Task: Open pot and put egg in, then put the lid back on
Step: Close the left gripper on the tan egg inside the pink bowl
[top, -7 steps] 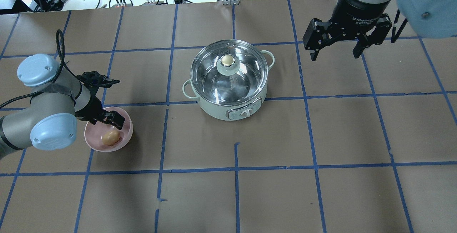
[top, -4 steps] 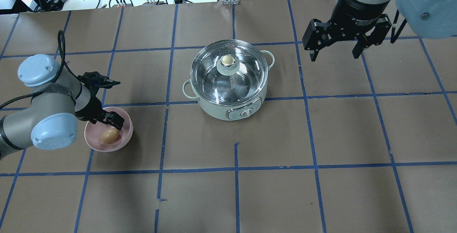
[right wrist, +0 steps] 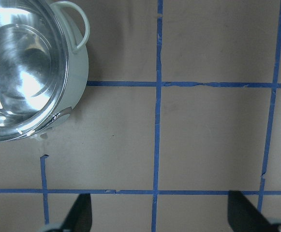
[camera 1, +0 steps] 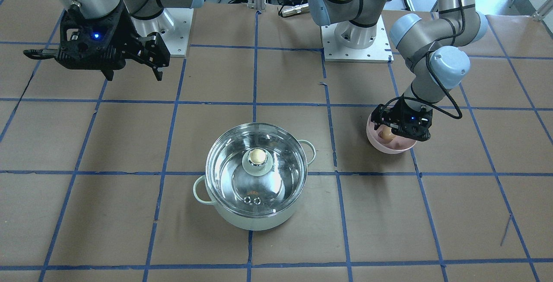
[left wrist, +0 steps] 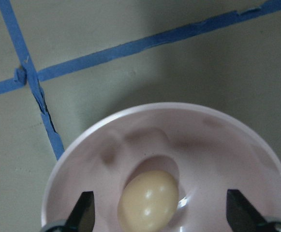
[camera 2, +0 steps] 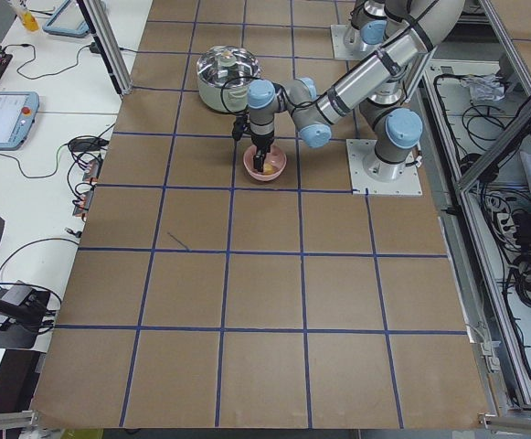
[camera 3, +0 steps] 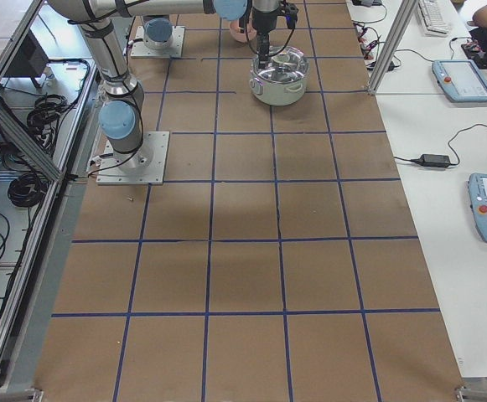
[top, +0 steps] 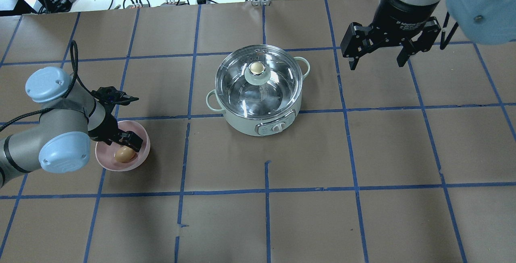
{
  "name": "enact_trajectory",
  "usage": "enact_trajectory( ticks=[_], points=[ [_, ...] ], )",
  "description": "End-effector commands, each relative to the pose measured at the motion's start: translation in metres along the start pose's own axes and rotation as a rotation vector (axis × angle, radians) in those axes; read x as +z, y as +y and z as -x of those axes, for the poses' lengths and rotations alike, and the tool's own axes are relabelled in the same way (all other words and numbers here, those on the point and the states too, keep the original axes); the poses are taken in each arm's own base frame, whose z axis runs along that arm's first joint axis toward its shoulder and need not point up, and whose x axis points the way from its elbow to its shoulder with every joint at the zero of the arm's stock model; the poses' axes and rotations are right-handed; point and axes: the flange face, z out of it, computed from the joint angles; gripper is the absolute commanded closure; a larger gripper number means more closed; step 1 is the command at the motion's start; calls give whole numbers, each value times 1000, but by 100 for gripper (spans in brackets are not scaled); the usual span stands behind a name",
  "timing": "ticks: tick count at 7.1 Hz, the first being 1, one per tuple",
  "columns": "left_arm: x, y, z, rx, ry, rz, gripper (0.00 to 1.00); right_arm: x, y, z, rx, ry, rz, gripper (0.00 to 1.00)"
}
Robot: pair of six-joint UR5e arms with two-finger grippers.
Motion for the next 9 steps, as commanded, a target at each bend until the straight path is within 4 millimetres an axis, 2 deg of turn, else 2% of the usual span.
enact_trajectory(
  ticks=[1,9],
  points=[
    [2,1,-1,0,-3,-5,5,-1,-1,0,-2,-1,-1,0],
    [16,6,-4,-5,10,17,6,-2,0,0,-5,-4,0,0]
  ],
)
